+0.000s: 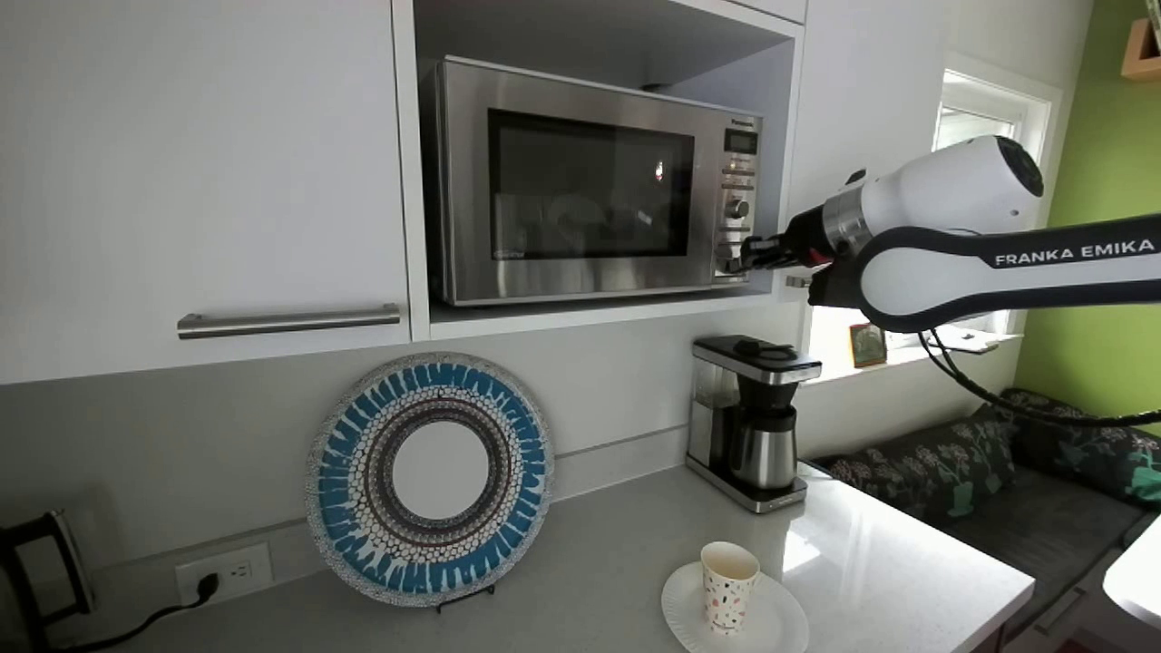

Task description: Open the microwave door by opening the bottom right button and then press a button on the microwave

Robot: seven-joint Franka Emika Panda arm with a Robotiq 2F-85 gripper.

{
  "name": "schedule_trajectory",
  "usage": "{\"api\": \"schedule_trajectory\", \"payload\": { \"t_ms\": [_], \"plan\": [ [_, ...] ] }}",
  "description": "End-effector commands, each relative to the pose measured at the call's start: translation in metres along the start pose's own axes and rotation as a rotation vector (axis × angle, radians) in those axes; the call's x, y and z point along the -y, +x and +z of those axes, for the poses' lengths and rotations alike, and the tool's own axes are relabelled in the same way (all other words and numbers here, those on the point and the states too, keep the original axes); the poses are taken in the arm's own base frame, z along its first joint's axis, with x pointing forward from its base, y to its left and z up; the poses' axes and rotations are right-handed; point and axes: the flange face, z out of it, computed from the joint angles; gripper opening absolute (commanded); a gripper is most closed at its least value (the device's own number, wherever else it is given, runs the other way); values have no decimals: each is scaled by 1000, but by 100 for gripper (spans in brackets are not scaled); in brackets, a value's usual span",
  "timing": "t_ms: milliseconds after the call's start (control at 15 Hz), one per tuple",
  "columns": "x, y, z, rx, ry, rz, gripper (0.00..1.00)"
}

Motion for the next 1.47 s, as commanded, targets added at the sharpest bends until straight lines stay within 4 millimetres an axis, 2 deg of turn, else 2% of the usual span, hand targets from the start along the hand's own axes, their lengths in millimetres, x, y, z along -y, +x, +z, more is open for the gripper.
{"api": "schedule_trajectory", "payload": {
  "t_ms": [0, 400, 933, 1200, 1400],
  "plan": [
    [6, 2, 31, 26, 20, -58, 0],
    [9, 0, 37, 44, 68, -216, 0],
    [-7, -2, 36, 23, 156, -400, 0],
    [-13, 0, 30, 33, 159, -384, 0],
    [-13, 4, 18, 75, 128, -333, 1]
  ]
}}
